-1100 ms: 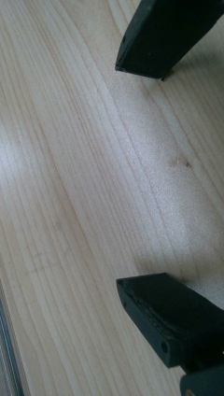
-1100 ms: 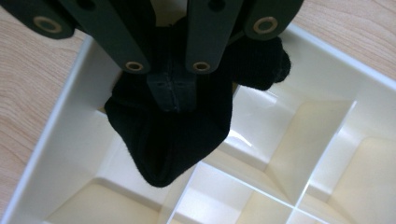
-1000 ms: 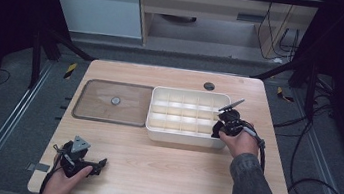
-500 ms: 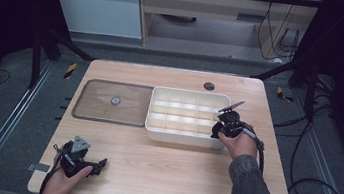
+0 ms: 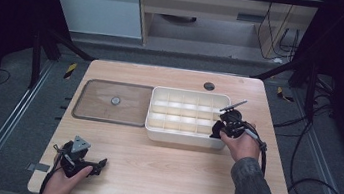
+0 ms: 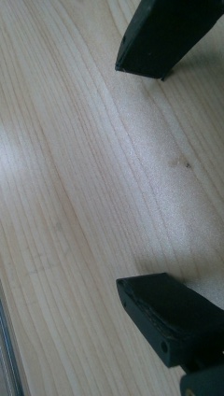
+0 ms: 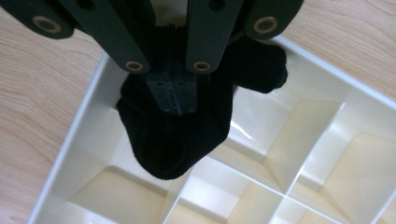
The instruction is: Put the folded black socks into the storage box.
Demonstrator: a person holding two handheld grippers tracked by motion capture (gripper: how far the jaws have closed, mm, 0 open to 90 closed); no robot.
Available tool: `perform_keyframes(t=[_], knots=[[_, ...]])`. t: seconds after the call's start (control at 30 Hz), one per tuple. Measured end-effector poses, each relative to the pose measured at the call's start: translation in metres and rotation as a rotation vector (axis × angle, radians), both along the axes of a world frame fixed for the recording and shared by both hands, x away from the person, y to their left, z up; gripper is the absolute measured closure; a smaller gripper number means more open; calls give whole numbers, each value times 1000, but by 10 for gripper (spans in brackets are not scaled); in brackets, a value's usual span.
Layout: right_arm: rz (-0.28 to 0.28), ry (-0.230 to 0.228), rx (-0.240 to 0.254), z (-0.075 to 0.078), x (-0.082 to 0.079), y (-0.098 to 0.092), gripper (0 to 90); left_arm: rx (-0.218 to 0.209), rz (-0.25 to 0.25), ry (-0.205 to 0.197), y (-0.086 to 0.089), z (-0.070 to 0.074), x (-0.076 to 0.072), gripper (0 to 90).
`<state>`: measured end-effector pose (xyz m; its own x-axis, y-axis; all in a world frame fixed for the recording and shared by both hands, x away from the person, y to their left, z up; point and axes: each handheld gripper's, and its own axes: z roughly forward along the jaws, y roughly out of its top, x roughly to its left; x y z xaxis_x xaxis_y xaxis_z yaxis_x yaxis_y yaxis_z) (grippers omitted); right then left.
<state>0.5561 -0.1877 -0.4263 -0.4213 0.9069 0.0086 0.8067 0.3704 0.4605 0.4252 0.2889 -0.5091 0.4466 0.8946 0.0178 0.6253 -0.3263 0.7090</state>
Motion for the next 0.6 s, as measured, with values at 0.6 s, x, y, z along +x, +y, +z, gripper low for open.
perform_keyframes(t=[0.6], knots=[[-3,-125,87,34,-13,-17,900,1,0,0,0,0,0,0]])
